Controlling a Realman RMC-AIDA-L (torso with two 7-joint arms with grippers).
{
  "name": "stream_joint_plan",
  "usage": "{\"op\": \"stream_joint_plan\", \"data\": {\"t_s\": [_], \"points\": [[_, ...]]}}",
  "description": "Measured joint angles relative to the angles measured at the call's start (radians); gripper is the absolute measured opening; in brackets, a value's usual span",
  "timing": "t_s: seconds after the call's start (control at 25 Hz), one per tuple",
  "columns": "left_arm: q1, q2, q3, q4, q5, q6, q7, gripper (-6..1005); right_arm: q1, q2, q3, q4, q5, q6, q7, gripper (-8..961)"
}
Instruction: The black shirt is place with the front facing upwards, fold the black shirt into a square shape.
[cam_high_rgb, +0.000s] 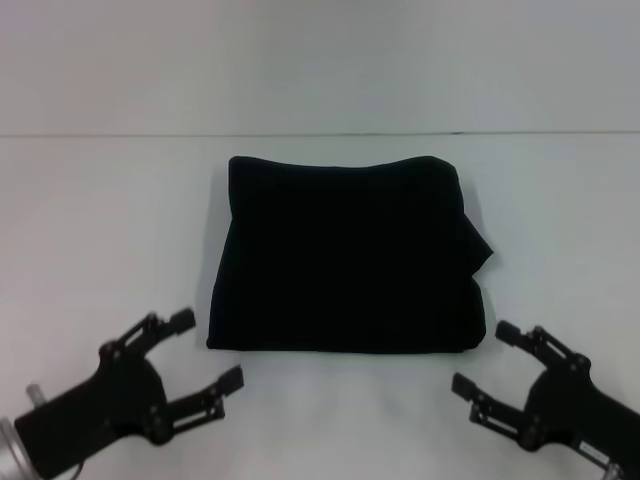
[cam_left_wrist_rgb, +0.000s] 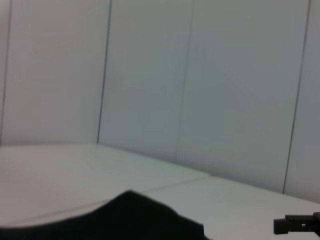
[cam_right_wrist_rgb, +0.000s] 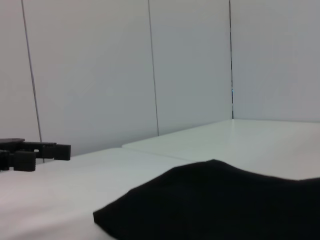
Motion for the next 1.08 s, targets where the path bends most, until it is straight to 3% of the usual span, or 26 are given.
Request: {"op": "stream_joint_plan", "data": {"t_s": [0.12, 1.08], "points": [[0.016, 0.000, -0.002, -0.026, 0.014, -0.038, 0.003, 952, -0.010, 0.001, -0.002, 0.013, -0.001, 0.014, -0.028, 915], [-0.043, 0.004, 0.000, -0.045, 0.041, -0.188, -0.018, 950, 0.011, 0.002, 0.034, 0.026, 0.008, 0.059, -0.032, 915]]}}
